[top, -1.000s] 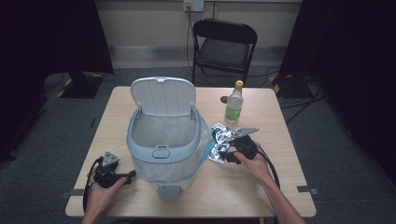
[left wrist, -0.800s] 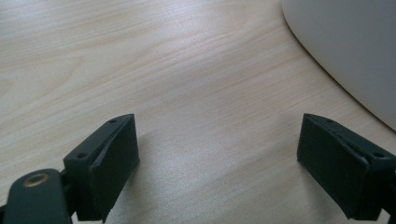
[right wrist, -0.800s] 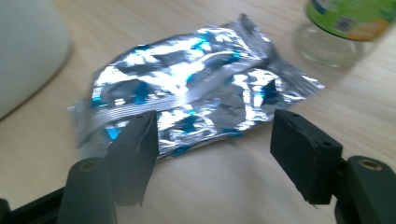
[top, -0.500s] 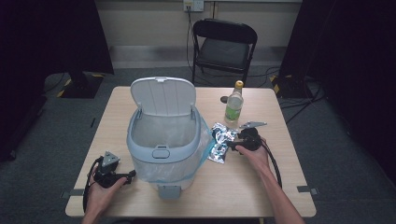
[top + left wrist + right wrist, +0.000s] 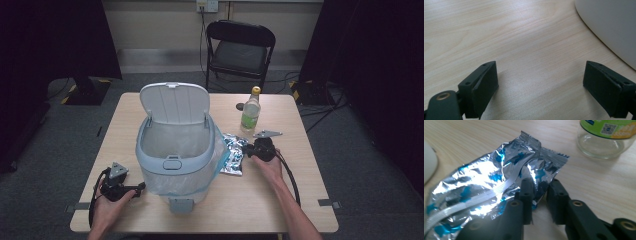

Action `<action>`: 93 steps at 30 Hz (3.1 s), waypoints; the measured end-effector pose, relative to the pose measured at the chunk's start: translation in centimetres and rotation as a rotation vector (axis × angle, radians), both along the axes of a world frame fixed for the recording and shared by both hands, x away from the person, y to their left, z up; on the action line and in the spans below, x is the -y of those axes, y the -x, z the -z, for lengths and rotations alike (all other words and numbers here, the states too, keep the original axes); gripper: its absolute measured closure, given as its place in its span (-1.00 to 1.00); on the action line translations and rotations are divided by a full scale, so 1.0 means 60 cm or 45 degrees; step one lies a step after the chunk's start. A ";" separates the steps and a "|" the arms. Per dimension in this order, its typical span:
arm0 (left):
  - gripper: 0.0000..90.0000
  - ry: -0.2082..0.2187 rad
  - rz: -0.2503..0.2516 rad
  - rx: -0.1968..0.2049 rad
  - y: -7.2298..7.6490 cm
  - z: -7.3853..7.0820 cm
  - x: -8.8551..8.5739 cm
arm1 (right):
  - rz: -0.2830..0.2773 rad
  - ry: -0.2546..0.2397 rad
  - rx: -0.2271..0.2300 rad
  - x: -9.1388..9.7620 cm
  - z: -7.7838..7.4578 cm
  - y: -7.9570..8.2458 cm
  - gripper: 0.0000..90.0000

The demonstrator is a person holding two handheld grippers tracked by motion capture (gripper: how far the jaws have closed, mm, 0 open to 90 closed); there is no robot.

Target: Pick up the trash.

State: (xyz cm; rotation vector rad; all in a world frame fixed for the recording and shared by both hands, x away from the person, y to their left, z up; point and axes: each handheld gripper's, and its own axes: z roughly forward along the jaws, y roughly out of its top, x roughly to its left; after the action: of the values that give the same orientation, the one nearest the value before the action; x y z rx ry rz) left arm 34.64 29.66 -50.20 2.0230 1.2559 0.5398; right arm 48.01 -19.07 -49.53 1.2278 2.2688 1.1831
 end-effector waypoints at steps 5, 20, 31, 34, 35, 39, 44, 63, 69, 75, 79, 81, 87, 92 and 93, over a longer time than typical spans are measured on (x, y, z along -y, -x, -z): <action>-0.73 0.000 0.000 0.000 0.000 0.000 0.000 | -0.001 -0.043 -0.001 0.003 -0.013 0.008 0.99; -0.73 -0.001 0.001 -0.001 0.000 0.000 0.000 | 0.011 -0.104 0.064 0.010 -0.062 0.046 1.00; -0.73 0.000 -0.001 0.000 0.000 0.000 0.000 | 0.009 -0.110 0.129 0.016 -0.095 0.088 1.00; -0.73 0.000 -0.001 0.000 0.000 0.000 0.000 | 0.015 -0.114 0.143 0.019 -0.106 0.097 1.00; -0.73 0.000 0.000 0.000 0.000 0.000 0.000 | 0.019 -0.114 0.148 0.021 -0.109 0.100 1.00; -0.73 0.000 0.000 0.000 0.000 0.000 0.000 | 0.025 -0.131 0.162 0.029 -0.119 0.112 1.00; -0.73 -0.001 0.001 0.000 0.000 0.000 0.000 | 0.025 -0.136 0.184 0.037 -0.135 0.130 1.00; -0.73 0.000 0.000 0.000 0.000 0.000 0.000 | -0.012 -0.174 0.274 0.054 -0.211 0.187 1.00; -0.74 0.000 -0.014 0.000 -0.002 0.000 0.001 | -0.030 -0.180 0.308 0.057 -0.237 0.199 1.00; -0.74 0.000 -0.014 0.000 -0.002 0.000 0.001 | -0.046 -0.187 0.330 0.062 -0.255 0.208 1.00; -0.74 0.000 -0.014 0.001 -0.002 0.000 0.001 | -0.038 -0.190 0.336 0.069 -0.261 0.212 1.00; -0.74 0.001 -0.014 0.001 -0.002 0.000 0.001 | -0.036 -0.185 0.343 0.072 -0.265 0.216 1.00; -0.74 0.000 -0.014 0.000 -0.002 0.000 0.001 | -0.028 -0.183 0.351 0.084 -0.272 0.221 1.00; -0.74 -0.001 -0.015 0.000 -0.002 0.000 0.001 | -0.023 -0.187 0.370 0.093 -0.282 0.227 1.00; -0.74 0.000 -0.014 0.001 -0.002 0.000 0.001 | -0.026 -0.189 0.371 0.094 -0.284 0.228 1.00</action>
State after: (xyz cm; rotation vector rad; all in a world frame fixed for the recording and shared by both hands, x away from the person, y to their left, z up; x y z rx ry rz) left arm 34.73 29.63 -50.20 2.0171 1.2670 0.5454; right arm 34.33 -24.72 -32.49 1.0062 2.0145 1.4555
